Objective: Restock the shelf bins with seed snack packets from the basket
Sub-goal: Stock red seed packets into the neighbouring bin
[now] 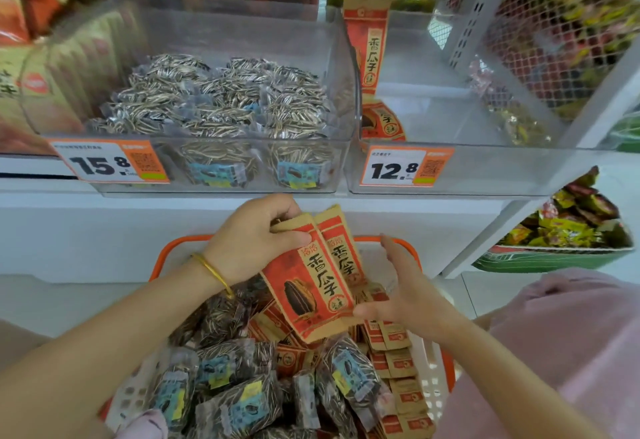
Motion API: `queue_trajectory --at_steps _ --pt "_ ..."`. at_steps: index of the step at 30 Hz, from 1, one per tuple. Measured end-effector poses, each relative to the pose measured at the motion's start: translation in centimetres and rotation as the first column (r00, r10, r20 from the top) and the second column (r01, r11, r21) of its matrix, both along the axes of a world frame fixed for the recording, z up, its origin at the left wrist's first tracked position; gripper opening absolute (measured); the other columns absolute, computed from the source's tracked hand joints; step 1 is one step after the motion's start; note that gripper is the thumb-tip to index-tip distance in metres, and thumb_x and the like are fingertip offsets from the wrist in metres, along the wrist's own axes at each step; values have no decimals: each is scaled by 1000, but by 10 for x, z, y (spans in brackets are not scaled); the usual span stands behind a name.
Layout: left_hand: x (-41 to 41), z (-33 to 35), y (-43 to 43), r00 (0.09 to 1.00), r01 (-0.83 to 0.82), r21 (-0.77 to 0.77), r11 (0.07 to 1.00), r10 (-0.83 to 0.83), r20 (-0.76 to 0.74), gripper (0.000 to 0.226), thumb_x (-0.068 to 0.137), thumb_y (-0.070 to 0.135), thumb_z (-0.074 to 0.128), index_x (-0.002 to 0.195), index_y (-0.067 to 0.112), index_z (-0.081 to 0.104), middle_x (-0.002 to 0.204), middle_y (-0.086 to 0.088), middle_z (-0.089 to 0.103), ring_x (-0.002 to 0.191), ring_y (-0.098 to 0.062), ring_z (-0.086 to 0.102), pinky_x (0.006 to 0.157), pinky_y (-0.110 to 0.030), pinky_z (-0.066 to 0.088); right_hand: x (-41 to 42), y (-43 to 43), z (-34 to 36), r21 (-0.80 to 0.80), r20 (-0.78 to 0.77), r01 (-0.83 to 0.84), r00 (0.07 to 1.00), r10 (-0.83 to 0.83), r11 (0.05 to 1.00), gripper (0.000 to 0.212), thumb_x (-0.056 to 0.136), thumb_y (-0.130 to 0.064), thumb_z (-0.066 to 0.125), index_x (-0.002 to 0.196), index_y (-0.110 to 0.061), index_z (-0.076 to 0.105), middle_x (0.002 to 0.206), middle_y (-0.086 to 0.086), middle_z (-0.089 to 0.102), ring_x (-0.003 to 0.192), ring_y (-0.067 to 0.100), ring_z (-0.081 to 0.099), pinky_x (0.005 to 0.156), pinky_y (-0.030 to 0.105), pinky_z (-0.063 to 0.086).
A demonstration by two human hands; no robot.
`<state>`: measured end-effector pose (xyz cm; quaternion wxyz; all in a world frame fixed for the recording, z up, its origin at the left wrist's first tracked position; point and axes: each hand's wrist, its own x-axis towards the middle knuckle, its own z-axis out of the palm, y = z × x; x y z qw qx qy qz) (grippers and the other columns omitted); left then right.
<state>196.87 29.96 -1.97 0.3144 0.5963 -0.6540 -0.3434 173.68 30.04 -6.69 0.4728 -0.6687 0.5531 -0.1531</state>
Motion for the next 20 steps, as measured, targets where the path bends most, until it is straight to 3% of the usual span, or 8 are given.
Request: queue_trajectory --at_steps 2,4,8,11,14,16,18,20 --pt "-13 28 -2 989 110 -52 993 -104 106 20 81 17 69 72 15 52 67 3 54 60 -9 53 55 -22 41 -3 6 23 -77 83 -114 989 120 990 111 50 -48 87 140 -40 23 139 -29 39 130 -5 38 105 25 39" --pt "-33 58 -8 976 183 -123 975 -165 144 25 80 17 70 69 17 48 64 7 48 57 -2 45 52 -18 35 -5 13 48 -99 183 -106 975 123 989 91 53 -30 91 124 -41 35 109 -36 57 104 -16 54 81 6 45" --pt "-64 119 -37 970 213 -270 939 -170 174 24 75 20 75 69 15 53 68 5 53 58 1 48 51 -13 37 -17 2 90 -147 334 94 942 -40 985 81 49 -41 85 116 -37 41 99 -17 67 92 0 66 75 20 55" --pt "-73 150 -70 989 115 -333 936 -75 130 26 82 31 68 90 7 61 89 -6 64 78 -14 60 68 -26 49 -28 -28 131 -99 449 121 891 -64 988 72 52 -30 90 111 -27 49 93 -9 71 87 9 70 75 27 57" --pt "-73 153 -106 999 -33 -339 940 35 2 24 95 34 48 105 13 53 95 5 55 87 -7 52 75 -15 40 -37 -80 162 52 562 160 811 -161 986 36 67 -19 73 99 -14 59 78 -2 73 66 12 69 61 27 58" --pt "-65 141 -128 975 -31 -343 939 104 196 37 95 36 45 118 7 52 111 -1 52 105 -13 49 90 -22 36 -38 -127 168 149 524 191 817 -242 970 23 78 -16 69 100 -9 64 83 5 73 65 15 69 62 29 60" --pt "-58 127 -142 887 48 -265 963 81 454 50 94 33 45 135 4 40 137 -13 42 129 -25 37 108 -31 27 -31 -171 160 238 429 190 859 -279 952 34 77 -21 73 107 -6 64 94 10 73 76 19 70 74 34 59" --pt "-59 117 -148 800 87 -174 981 36 598 55 97 30 41 144 7 27 152 -15 22 140 -26 19 114 -33 17 -18 -200 145 327 311 160 912 -266 931 34 74 -28 75 100 -9 65 86 6 74 75 17 70 74 32 57"
